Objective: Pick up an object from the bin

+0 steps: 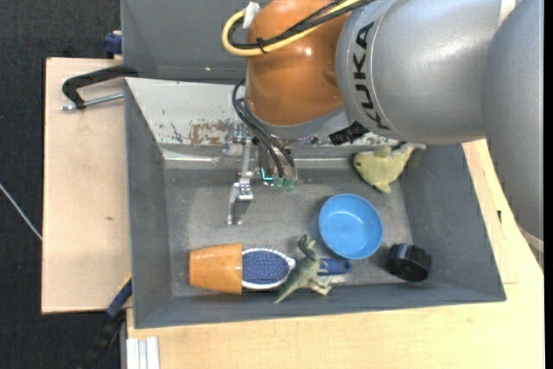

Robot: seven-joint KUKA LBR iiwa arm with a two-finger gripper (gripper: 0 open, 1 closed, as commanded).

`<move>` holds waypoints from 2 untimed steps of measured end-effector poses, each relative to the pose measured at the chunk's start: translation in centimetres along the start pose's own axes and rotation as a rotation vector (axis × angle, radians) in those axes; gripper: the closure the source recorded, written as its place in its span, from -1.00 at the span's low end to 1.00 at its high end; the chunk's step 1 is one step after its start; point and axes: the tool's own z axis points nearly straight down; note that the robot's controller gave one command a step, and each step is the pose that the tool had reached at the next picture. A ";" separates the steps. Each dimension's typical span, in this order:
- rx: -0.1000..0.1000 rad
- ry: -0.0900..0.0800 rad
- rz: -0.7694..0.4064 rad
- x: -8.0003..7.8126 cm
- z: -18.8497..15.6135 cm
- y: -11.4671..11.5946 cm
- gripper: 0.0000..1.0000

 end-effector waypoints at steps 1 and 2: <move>-0.008 -0.065 -0.354 2.5 10.5 -0.9 -1.00; 0.004 -0.034 -0.463 3.0 8.3 -9.9 -1.00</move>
Offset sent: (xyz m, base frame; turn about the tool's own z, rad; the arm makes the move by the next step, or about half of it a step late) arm -0.0441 -0.0137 -0.1271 -0.3627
